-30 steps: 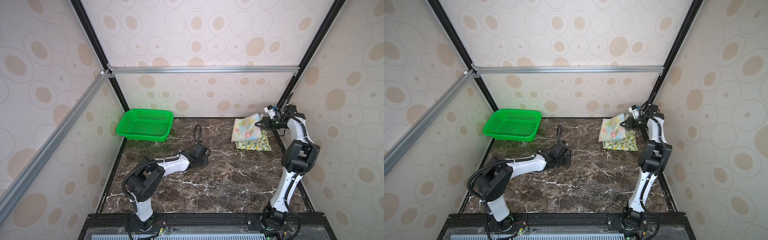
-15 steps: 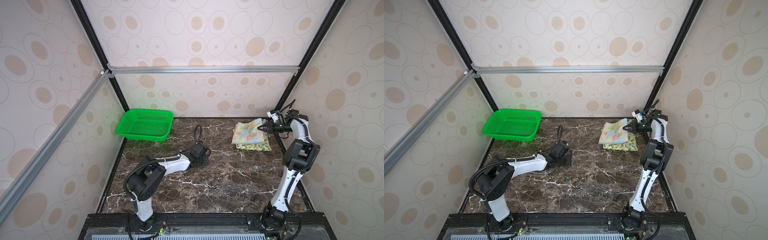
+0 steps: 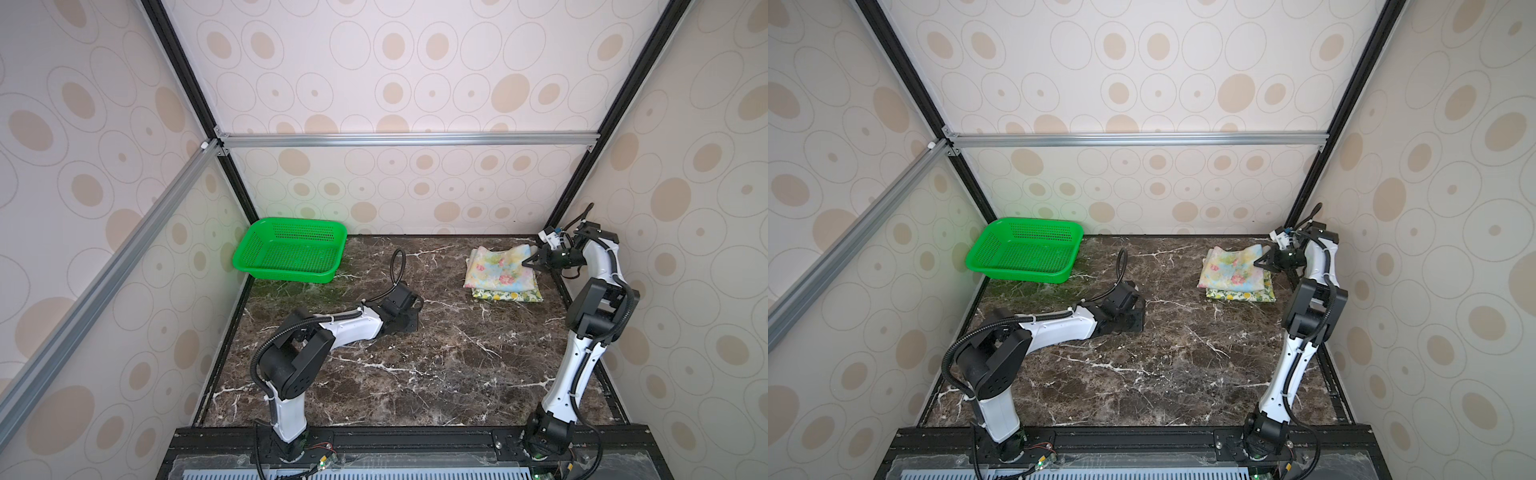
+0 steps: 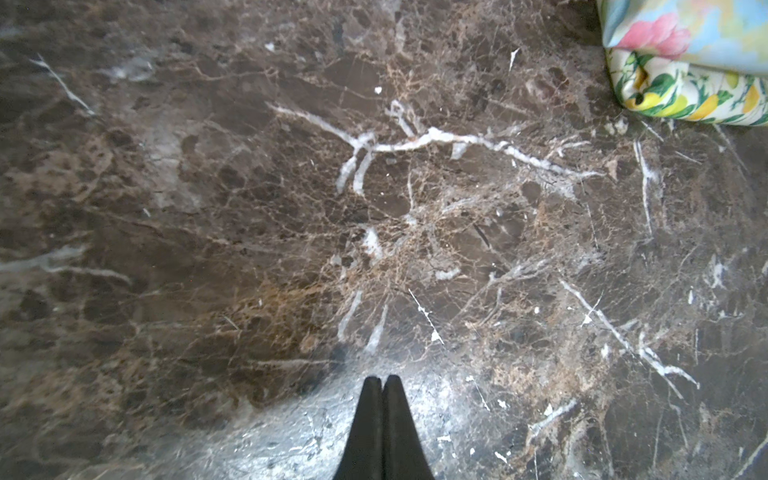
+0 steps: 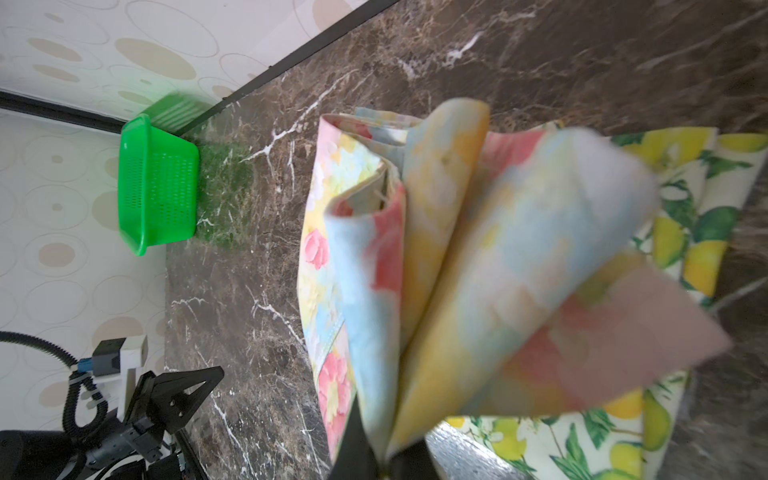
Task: Fold and stack the skirts
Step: 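Lower the floral skirt onto the lemon-print skirt and open the right gripper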
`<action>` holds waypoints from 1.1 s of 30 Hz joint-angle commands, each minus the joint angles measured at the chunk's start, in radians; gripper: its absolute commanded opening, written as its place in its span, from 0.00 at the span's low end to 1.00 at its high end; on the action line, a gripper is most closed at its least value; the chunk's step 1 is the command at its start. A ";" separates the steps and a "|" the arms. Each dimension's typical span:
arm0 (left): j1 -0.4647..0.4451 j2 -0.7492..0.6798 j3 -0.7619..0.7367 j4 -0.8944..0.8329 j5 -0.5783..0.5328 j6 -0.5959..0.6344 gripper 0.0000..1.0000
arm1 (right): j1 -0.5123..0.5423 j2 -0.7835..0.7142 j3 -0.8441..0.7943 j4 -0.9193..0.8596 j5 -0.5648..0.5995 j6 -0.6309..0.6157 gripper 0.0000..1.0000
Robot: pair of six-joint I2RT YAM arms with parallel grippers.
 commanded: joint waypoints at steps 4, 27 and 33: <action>0.004 0.019 0.042 -0.028 0.000 -0.011 0.00 | -0.004 0.023 0.026 0.009 0.122 0.044 0.00; 0.005 0.045 0.056 -0.033 0.007 -0.016 0.00 | 0.060 0.113 0.115 0.066 0.339 0.112 0.04; 0.005 0.030 0.044 -0.021 -0.004 -0.021 0.00 | 0.064 0.062 0.039 0.128 0.370 0.177 0.49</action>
